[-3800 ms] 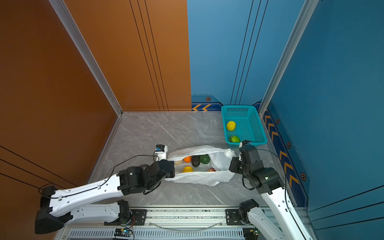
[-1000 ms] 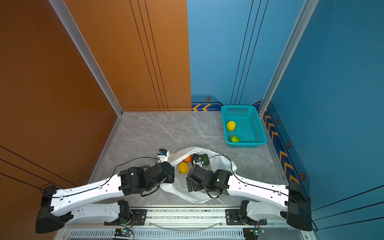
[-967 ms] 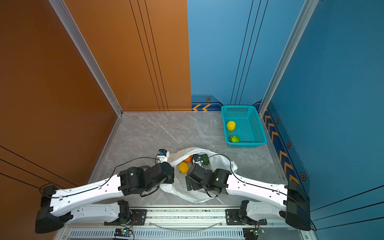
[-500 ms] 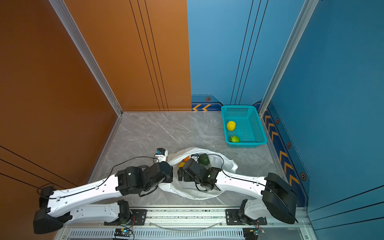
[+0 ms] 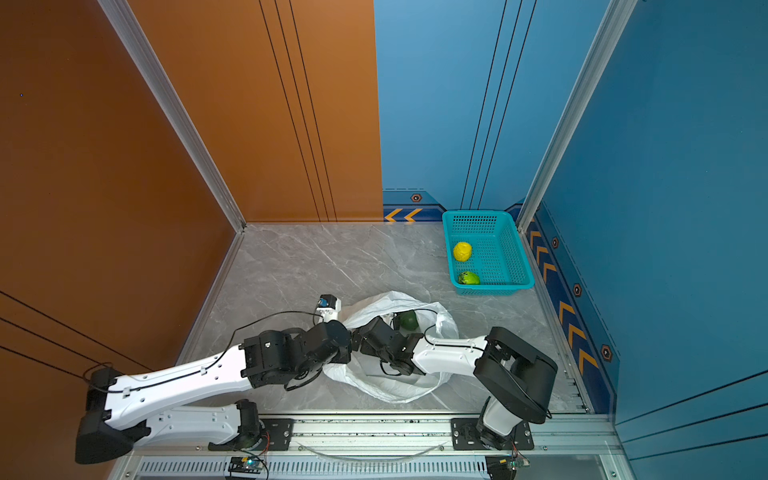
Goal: Untie the knot of the plastic bag and take out the fruit
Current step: 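Lower the right gripper onto the yellow-red peach and close on it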
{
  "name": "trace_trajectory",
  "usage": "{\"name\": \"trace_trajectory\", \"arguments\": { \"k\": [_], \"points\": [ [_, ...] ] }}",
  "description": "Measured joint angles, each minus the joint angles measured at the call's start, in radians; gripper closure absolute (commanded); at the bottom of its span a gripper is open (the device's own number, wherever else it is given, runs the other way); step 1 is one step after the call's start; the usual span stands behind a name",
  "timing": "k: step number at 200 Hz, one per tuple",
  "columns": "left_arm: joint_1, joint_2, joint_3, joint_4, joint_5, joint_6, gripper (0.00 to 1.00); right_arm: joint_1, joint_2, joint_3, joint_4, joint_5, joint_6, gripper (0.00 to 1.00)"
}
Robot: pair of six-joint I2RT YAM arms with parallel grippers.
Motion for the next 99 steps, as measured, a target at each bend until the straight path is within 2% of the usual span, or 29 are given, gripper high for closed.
{"name": "trace_trajectory", "arguments": {
  "k": [20, 61, 84, 99],
  "points": [
    [0.0, 0.0, -0.003, 0.001, 0.002, 0.0, 1.0, -0.008, 0.037, 0.005, 0.03, 0.007, 0.015, 0.02],
    [0.0, 0.0, -0.007, 0.004, 0.003, 0.0, 1.0, -0.023, 0.069, 0.019, 0.072, 0.018, 0.03, 0.4],
    [0.0, -0.004, -0.013, 0.007, 0.002, 0.0, 1.0, -0.023, 0.069, 0.019, 0.078, 0.018, 0.028, 0.52],
    [0.003, -0.01, -0.02, 0.007, 0.002, 0.0, 1.0, -0.023, 0.062, 0.018, 0.071, 0.018, 0.032, 0.55]
  ]
}}
